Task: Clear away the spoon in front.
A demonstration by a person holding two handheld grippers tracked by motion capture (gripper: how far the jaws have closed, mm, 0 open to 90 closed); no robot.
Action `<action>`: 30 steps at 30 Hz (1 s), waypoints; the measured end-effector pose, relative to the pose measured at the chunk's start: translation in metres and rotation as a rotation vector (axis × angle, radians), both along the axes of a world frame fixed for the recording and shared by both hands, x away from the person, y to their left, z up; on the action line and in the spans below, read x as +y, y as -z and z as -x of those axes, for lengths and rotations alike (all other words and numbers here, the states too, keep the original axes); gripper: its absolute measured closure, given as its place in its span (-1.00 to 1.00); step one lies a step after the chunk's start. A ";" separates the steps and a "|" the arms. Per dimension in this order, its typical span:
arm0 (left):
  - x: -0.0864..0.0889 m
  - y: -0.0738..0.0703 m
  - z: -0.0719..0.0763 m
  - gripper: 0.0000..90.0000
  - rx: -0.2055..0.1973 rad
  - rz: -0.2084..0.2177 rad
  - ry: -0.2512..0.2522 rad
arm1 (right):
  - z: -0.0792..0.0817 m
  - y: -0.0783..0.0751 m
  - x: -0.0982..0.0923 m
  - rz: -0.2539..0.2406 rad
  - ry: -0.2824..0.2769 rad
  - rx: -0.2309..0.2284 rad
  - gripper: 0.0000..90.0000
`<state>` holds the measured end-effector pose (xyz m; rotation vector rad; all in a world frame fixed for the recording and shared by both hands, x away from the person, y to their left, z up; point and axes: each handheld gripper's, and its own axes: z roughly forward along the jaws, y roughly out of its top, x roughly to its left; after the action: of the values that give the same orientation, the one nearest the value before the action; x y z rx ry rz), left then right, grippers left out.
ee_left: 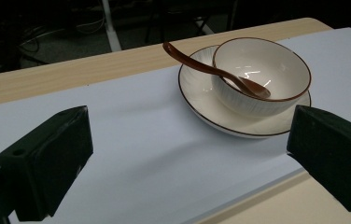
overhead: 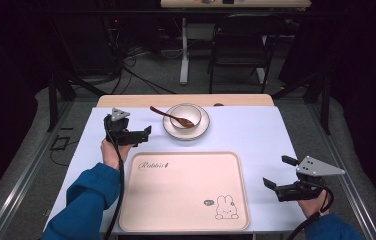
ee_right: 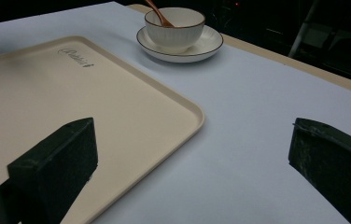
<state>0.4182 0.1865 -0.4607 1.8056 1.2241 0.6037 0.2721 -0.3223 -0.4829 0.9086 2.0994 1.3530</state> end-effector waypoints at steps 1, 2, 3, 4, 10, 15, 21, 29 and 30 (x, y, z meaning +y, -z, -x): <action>-0.001 0.000 -0.002 -0.99 -0.002 0.002 -0.001 | 0.000 0.000 0.000 0.000 0.001 0.000 -0.98; -0.001 0.000 -0.002 -0.99 -0.002 0.002 -0.001 | 0.000 0.000 0.000 -0.001 0.001 0.001 -0.99; -0.002 0.001 -0.005 -0.99 0.001 0.007 -0.007 | 0.000 0.000 0.000 -0.001 0.000 0.001 -0.98; -0.003 0.001 -0.007 -0.99 0.004 0.014 -0.007 | 0.000 0.000 0.000 -0.001 0.001 0.001 -0.99; -0.010 0.003 -0.016 -1.00 0.005 0.023 -0.012 | 0.000 0.000 0.000 0.001 0.000 0.002 -0.98; -0.016 0.005 -0.026 -1.00 0.015 0.035 -0.022 | 0.000 0.000 0.000 0.001 -0.001 0.003 -0.98; -0.021 0.009 -0.037 -0.98 0.028 0.046 -0.025 | 0.000 0.001 0.000 0.002 0.000 0.005 -0.98; -0.031 0.012 -0.050 -0.95 0.024 0.034 -0.017 | -0.001 0.001 0.000 0.005 -0.002 0.007 -0.98; -0.032 0.012 -0.052 -0.95 0.031 0.035 -0.014 | -0.001 0.001 0.000 0.006 -0.001 0.007 -0.98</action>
<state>0.4698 0.1543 -0.4731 1.7848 1.2612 0.5605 0.2730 -0.3221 -0.4838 0.9114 2.1086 1.3459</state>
